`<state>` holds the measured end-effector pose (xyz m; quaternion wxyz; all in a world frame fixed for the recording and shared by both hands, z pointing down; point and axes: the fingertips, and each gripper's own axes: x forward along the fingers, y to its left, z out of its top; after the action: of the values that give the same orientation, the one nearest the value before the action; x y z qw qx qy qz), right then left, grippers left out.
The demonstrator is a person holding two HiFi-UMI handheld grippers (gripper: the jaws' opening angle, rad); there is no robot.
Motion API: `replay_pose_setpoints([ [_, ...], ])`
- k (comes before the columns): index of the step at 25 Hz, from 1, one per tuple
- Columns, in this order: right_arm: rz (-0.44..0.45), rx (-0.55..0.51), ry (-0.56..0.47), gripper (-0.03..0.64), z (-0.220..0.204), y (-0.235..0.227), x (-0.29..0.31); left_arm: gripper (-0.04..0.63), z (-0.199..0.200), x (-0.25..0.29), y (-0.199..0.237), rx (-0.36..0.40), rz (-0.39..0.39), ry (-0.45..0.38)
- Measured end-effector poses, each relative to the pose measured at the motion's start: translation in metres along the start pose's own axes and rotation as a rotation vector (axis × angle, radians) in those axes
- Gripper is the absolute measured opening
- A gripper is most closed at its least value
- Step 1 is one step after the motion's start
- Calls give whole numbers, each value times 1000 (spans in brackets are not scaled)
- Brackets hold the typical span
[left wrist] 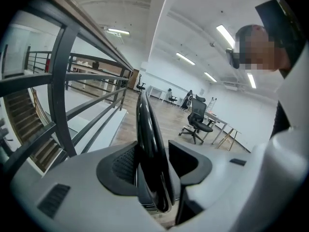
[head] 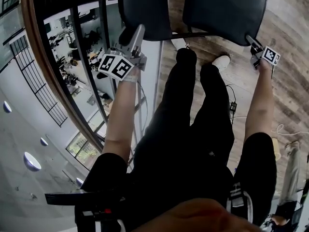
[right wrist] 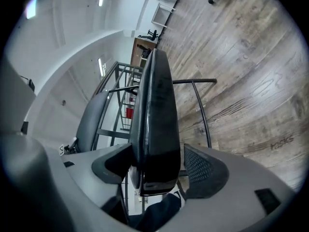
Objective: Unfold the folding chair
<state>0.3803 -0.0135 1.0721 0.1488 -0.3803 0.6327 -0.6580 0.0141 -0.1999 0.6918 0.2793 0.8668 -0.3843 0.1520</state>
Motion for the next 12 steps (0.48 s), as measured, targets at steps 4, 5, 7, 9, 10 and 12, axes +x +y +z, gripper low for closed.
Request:
replay_pose_setpoints([
  [4, -236, -115, -21, 313, 21, -6, -25, 218, 26, -12, 1, 74, 114, -51],
  [5, -274, -151, -70, 313, 33, 4, -33, 218, 36, -18, 0, 98, 143, -68],
  [7, -328, -243, -173, 311, 61, 42, -51, 218, 54, -28, -7, 144, 155, -81],
  [9, -294, -305, -258, 281, 85, 94, -69, 215, 68, -31, -30, 180, 100, -84],
  [10, -248, -319, -295, 226, 92, 122, -81, 201, 73, -34, -46, 203, 67, -84],
  [12, -162, -331, -356, 89, 88, 179, -108, 47, 79, -47, -84, 255, 4, -79],
])
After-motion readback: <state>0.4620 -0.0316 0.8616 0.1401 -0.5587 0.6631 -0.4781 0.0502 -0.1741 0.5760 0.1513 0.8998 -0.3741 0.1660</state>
